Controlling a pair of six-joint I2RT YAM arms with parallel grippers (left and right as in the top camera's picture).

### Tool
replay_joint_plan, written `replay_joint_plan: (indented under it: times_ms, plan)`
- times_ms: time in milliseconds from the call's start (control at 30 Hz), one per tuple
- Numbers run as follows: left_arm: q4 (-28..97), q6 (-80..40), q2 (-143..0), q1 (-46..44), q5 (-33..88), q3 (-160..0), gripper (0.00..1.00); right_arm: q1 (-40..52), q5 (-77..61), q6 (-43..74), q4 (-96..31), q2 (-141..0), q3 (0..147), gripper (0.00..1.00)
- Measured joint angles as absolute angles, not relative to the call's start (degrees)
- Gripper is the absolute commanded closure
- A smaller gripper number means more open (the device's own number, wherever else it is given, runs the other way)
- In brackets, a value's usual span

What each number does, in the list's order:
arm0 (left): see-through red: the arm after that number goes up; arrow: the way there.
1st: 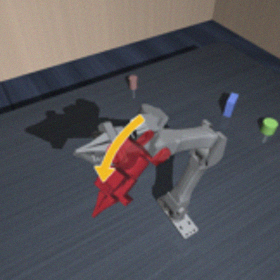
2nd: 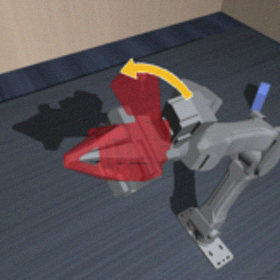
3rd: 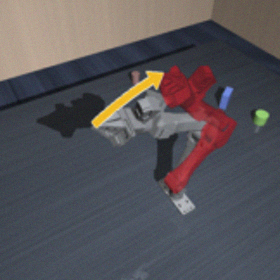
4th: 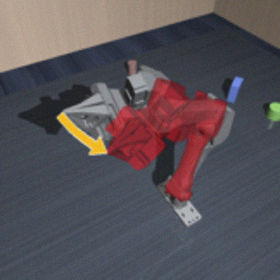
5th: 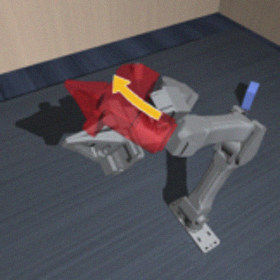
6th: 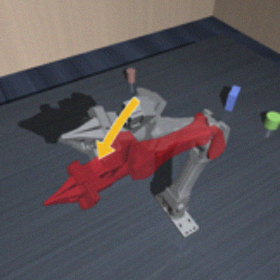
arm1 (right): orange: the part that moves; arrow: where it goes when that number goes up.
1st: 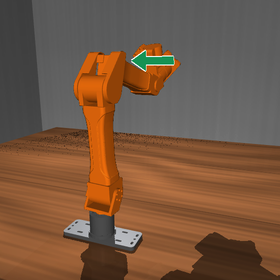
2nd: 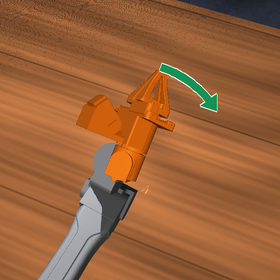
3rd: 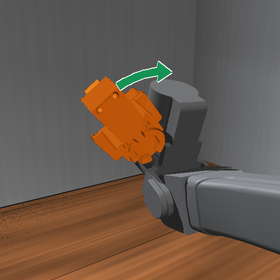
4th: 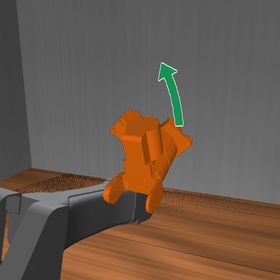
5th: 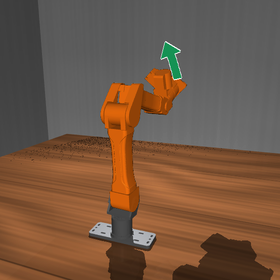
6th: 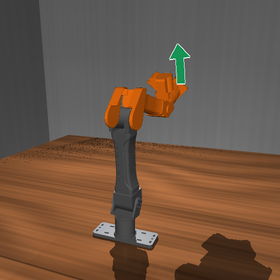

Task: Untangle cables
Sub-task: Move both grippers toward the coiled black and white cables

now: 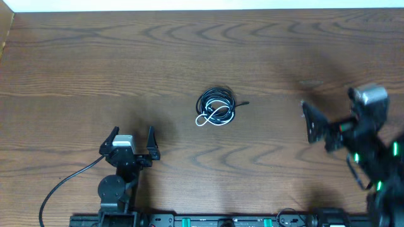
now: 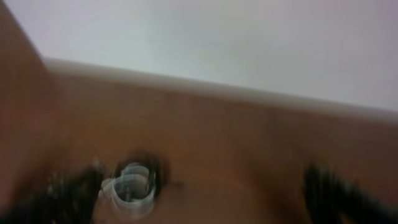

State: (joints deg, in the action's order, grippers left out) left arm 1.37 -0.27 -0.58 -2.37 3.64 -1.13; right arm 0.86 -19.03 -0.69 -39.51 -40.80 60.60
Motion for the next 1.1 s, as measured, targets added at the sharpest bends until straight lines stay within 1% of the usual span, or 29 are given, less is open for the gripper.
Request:
replay_joint_plan:
  times_ms: [67, 167, 233, 333, 467, 567, 633, 767, 800, 867, 900, 933, 967, 1033, 1100]
  plan:
    - [-0.1, -1.8, -0.6, -2.4, 5.7, -1.1, 0.02, 0.9, -21.9, -1.0, -44.9, -48.1, 66.3, 0.01]
    - [-1.0, -3.7, -0.6, -2.4, 8.2, -1.5, 0.02, 0.9, -28.8, -1.1, -49.5, -55.8, 69.9, 0.01]
    - [0.8, -5.3, -1.0, -2.4, 9.3, -3.5, 0.02, 0.9, -33.6, -1.1, -50.2, -59.7, 70.1, 0.01]
    - [8.0, -6.9, -4.5, -2.4, 10.7, -11.7, 0.02, 1.0, -37.3, -0.9, -50.1, -64.2, 70.1, 0.01]
    - [23.6, -7.8, -16.3, -2.4, 13.3, -29.8, 0.02, 3.5, -34.7, 2.5, -50.5, -68.5, 70.3, 0.01]
    - [38.0, -7.7, -30.0, -2.4, 14.7, -44.3, 0.02, 8.8, -28.2, 6.1, -51.3, -70.4, 70.4, 0.01]
    - [45.0, -7.6, -39.8, -2.4, 15.2, -51.9, 0.02, 12.4, -25.5, 7.7, -50.5, -71.9, 70.5, 0.01]
    - [49.1, -8.2, -53.6, -2.4, 17.5, -58.4, 0.02, 16.1, -23.1, 10.8, -47.7, -75.5, 70.7, 0.02]
    - [49.0, -8.4, -56.6, -2.4, 18.9, -58.7, 0.02, 16.5, -22.8, 11.6, -47.0, -76.6, 70.7, 0.07]
    - [48.7, -8.7, -61.5, -2.4, 22.2, -58.8, 0.02, 16.8, -22.5, 12.6, -46.0, -78.8, 70.7, 0.23]
    - [48.3, -8.8, -64.0, -2.4, 24.2, -58.8, 0.02, 16.9, -22.6, 12.9, -45.9, -80.0, 70.7, 0.3]
    - [47.9, -8.9, -66.2, -2.4, 25.8, -58.8, 0.02, 16.9, -22.9, 13.4, -46.1, -81.1, 70.9, 0.3]
    - [47.4, -9.0, -68.2, -2.4, 27.4, -58.8, 0.02, 17.0, -23.1, 13.7, -47.1, -82.4, 71.6, 0.28]
    - [46.9, -9.3, -71.7, -2.4, 29.4, -58.9, 0.02, 17.0, -23.4, 13.6, -51.6, -85.6, 74.6, 0.17]
    - [46.2, -10.2, -75.1, -2.5, 30.8, -58.9, 0.02, 17.0, -23.0, 12.6, -57.8, -89.4, 79.7, 0.1]
